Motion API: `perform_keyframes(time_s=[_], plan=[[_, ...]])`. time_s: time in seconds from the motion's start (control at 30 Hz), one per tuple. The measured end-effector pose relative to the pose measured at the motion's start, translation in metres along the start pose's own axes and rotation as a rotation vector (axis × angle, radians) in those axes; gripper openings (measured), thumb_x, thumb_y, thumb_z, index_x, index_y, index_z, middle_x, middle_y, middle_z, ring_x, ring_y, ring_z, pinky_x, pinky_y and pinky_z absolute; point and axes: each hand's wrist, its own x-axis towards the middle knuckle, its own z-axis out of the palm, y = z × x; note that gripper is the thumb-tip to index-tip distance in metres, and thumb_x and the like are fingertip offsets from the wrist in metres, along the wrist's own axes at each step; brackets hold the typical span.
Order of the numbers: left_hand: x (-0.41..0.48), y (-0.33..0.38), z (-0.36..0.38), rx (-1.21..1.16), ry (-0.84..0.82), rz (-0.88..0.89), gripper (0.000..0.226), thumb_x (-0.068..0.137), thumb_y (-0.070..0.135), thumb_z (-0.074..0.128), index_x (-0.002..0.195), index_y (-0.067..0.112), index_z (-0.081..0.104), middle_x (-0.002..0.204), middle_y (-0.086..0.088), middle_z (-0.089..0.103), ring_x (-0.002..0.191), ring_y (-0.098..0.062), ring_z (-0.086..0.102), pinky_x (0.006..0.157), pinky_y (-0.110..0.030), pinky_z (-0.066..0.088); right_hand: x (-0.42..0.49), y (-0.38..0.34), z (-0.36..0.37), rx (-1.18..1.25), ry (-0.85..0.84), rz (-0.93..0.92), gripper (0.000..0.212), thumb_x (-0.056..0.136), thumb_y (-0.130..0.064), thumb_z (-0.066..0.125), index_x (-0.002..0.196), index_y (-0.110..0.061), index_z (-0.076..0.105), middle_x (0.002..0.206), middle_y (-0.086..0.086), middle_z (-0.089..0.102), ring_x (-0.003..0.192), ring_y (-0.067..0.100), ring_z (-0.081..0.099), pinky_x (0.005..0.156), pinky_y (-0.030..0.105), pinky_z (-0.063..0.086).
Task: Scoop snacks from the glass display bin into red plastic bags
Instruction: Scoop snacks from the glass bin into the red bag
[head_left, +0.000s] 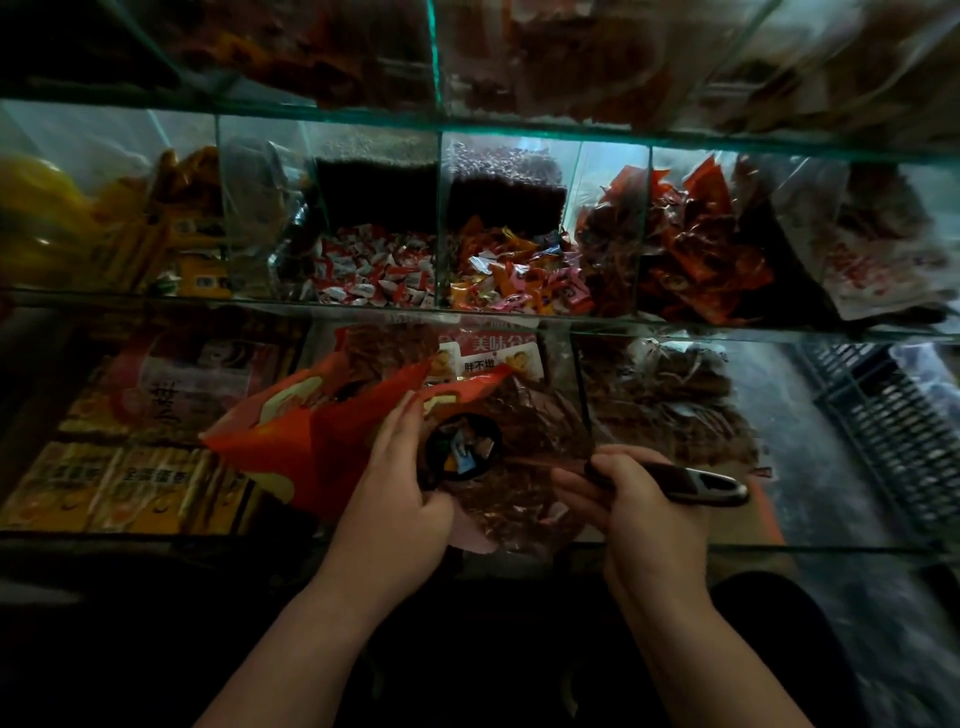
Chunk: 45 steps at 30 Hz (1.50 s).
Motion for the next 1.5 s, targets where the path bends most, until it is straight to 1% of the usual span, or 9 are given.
perform_keyframes(time_s=[0.2,0.43,0.57,0.67,0.77,0.97,1.3,1.4,1.5], plan=[[-0.001,0.018,-0.004,0.249,0.258,0.094,0.078,0.094,0.022,0.065,0.159,0.033,0.023,0.157,0.035,0.003,0.152,-0.004,0.006,0.121,-0.032,0.02,-0.007,-0.019,-0.019,-0.022,-0.043,-0.053,0.011,0.091,0.0,0.059,0.087,-0.003,0.069,0.073,0.019,0.076,0.074,0.038,0.077,0.059,0.032,0.062],[-0.001,0.032,0.022,0.242,0.276,0.368,0.044,0.089,0.011,0.069,0.133,0.017,0.065,0.141,0.011,0.051,0.137,-0.005,0.042,0.114,-0.034,0.041,-0.017,-0.037,-0.027,0.068,-0.068,-0.059,0.011,0.094,-0.01,0.066,0.086,-0.006,0.072,0.071,0.011,0.076,0.076,0.042,0.077,0.062,0.037,0.063],[0.012,0.032,0.028,0.334,0.208,0.249,0.055,0.097,0.041,0.061,0.149,0.028,0.046,0.153,0.012,0.04,0.144,-0.007,0.03,0.12,-0.046,0.032,-0.025,-0.054,-0.033,0.062,-0.141,-0.066,0.023,0.097,-0.015,0.065,0.075,-0.015,0.072,0.07,0.004,0.075,0.078,0.04,0.077,0.062,0.035,0.062],[0.023,0.033,0.03,0.372,0.171,0.182,0.061,0.1,0.056,0.047,0.155,0.033,0.033,0.16,0.013,0.031,0.148,-0.007,0.021,0.121,-0.033,0.015,-0.034,-0.07,-0.038,0.077,-0.184,-0.081,0.017,0.098,-0.011,0.062,0.081,-0.007,0.064,0.066,0.003,0.073,0.075,0.038,0.078,0.059,0.033,0.062],[0.024,0.04,0.031,0.365,0.197,0.268,0.053,0.104,0.048,0.047,0.151,0.025,0.044,0.153,0.008,0.043,0.143,-0.008,0.03,0.115,-0.024,0.018,-0.04,-0.088,-0.04,0.11,-0.249,-0.084,0.011,0.095,-0.004,0.062,0.084,-0.004,0.063,0.065,0.008,0.071,0.072,0.037,0.077,0.058,0.033,0.062],[0.044,0.069,0.024,0.368,0.293,0.437,0.053,0.101,0.044,0.043,0.146,0.018,0.052,0.147,0.002,0.051,0.141,-0.016,0.039,0.122,-0.045,0.028,-0.044,-0.119,-0.032,0.204,-0.292,-0.107,0.015,0.094,-0.002,0.059,0.08,-0.007,0.062,0.065,0.008,0.069,0.07,0.032,0.078,0.059,0.032,0.062],[0.117,0.121,0.004,0.082,0.394,0.418,0.069,0.101,0.044,0.057,0.16,0.022,0.028,0.167,0.001,0.022,0.152,-0.013,0.018,0.119,-0.028,0.015,-0.01,-0.145,0.021,0.535,-0.235,-0.127,0.006,0.097,-0.006,0.06,0.096,0.0,0.059,0.069,0.008,0.076,0.083,0.03,0.079,0.071,0.035,0.065],[0.117,0.112,0.007,0.03,0.395,0.331,0.068,0.099,0.04,0.062,0.158,0.025,0.031,0.162,0.003,0.03,0.147,-0.015,0.03,0.115,-0.032,0.028,0.013,-0.135,0.044,0.335,-0.216,-0.333,0.002,0.096,-0.011,0.065,0.095,-0.01,0.066,0.081,0.008,0.079,0.087,0.026,0.079,0.079,0.038,0.064],[0.11,0.099,0.009,0.049,0.393,0.298,0.063,0.097,0.033,0.065,0.154,0.025,0.038,0.157,0.001,0.038,0.143,-0.017,0.038,0.115,-0.036,0.034,0.042,-0.119,0.05,-0.472,-0.283,-0.95,0.005,0.094,-0.013,0.069,0.099,-0.012,0.072,0.097,0.009,0.073,0.094,0.023,0.071,0.086,0.045,0.058]])
